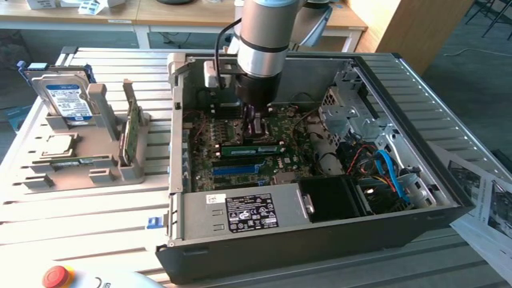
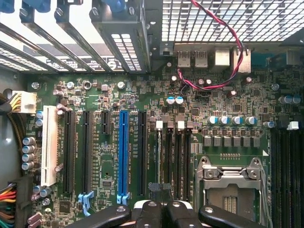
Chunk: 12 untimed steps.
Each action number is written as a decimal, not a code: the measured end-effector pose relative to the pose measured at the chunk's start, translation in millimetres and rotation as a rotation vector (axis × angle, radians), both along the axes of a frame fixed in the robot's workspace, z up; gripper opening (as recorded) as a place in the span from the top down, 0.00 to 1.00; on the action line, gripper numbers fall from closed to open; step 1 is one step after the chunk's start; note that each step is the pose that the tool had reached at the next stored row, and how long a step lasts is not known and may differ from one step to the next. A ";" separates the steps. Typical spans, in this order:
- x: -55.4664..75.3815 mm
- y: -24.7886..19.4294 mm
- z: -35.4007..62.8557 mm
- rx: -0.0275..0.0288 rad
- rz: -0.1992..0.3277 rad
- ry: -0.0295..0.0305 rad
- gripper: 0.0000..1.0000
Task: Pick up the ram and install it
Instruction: 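Press down the ram until it locks into place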
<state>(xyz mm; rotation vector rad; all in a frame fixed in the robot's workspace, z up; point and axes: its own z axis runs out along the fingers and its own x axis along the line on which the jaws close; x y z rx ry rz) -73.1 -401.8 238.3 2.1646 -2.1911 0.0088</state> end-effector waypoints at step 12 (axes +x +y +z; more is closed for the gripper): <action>-1.8 0.0 -7.1 -0.0002 0.000 0.0001 0.89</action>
